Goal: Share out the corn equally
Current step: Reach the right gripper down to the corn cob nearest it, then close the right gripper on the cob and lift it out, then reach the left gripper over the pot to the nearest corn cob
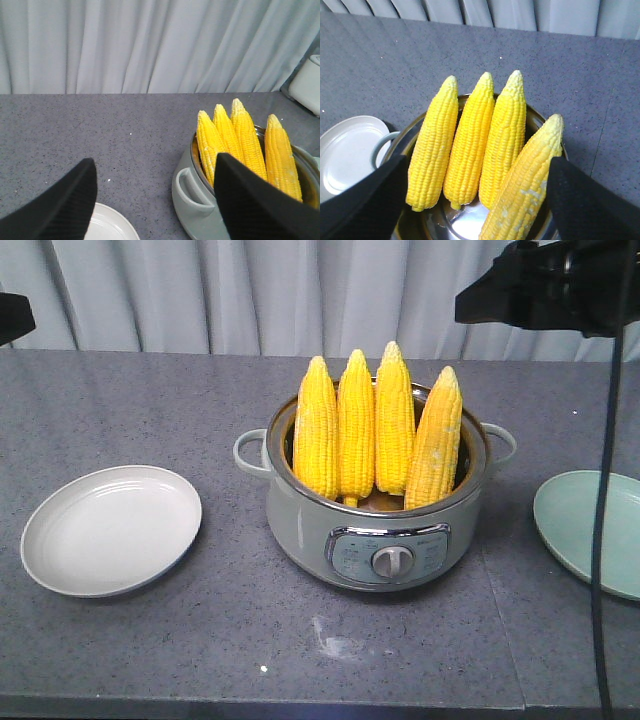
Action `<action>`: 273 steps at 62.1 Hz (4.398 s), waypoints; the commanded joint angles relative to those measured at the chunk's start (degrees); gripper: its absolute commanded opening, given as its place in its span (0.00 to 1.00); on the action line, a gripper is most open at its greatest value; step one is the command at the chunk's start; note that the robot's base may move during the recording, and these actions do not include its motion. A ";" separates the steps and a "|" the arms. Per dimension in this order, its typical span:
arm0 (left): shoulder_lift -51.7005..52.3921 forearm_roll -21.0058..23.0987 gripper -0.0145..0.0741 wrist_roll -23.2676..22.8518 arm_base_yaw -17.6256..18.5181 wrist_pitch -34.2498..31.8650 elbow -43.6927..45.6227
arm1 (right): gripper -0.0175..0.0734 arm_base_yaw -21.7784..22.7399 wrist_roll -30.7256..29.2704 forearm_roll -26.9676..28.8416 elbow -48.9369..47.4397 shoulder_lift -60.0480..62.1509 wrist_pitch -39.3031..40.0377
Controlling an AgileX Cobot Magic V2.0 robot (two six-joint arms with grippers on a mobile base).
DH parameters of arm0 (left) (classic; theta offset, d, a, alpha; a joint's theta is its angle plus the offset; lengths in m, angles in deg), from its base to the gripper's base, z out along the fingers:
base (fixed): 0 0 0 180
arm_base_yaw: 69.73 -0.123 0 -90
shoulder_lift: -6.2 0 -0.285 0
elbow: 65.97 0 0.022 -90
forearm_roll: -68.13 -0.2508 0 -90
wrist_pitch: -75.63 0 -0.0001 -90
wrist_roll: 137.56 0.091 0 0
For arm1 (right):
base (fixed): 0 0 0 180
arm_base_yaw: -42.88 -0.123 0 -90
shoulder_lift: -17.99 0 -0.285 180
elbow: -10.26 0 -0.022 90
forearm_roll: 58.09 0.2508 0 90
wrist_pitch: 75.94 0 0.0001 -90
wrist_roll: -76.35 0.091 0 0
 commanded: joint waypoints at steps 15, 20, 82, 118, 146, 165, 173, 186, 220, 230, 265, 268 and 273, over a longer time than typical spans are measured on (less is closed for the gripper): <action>0.37 2.49 0.71 0.11 0.04 -2.51 1.89 | 0.81 -5.82 8.30 -11.23 -4.84 -9.12 3.89; 0.37 2.43 0.71 0.11 0.04 -2.40 1.89 | 0.81 -6.28 11.32 -15.21 -4.84 -10.29 3.95; 0.29 2.39 0.71 0.11 0.04 -2.33 1.89 | 0.77 -6.28 12.90 -17.96 -4.78 -17.01 6.30; 0.10 2.38 0.71 0.57 0.04 -0.96 1.89 | 0.18 -6.16 11.40 -17.78 -8.23 -13.40 4.37; -5.24 8.45 0.71 4.97 3.20 2.08 8.19 | 0.18 -6.09 10.54 -21.13 -21.23 4.57 4.14; -21.86 6.65 0.71 3.44 14.73 4.01 26.63 | 0.19 -6.09 10.38 -29.80 -21.23 10.47 1.21; -29.32 -0.12 0.71 -0.80 19.26 3.95 32.29 | 0.19 -6.09 10.38 -31.15 -21.23 10.48 -0.52; -39.70 -14.01 0.71 -12.57 24.25 2.02 37.07 | 0.19 -6.09 10.38 -32.53 -21.23 10.48 -0.96; -49.25 -27.24 0.71 -24.15 29.68 -0.37 41.88 | 0.19 -6.09 10.38 -34.27 -21.23 10.48 -1.40; -49.25 -30.04 0.71 -26.19 29.68 -0.76 41.88 | 0.19 -6.09 10.38 -34.27 -21.23 10.48 -1.40; -51.91 -27.76 0.71 -27.99 29.72 -1.18 41.88 | 0.19 -6.09 10.38 -34.26 -21.23 10.48 -1.34; -51.91 -27.31 0.71 -27.99 29.72 -1.24 41.88 | 0.19 -6.09 10.38 -34.26 -21.23 10.48 -1.34; -51.91 -27.35 0.71 -27.99 29.72 -1.17 41.88 | 0.19 -6.09 10.38 -34.26 -21.23 10.48 -1.34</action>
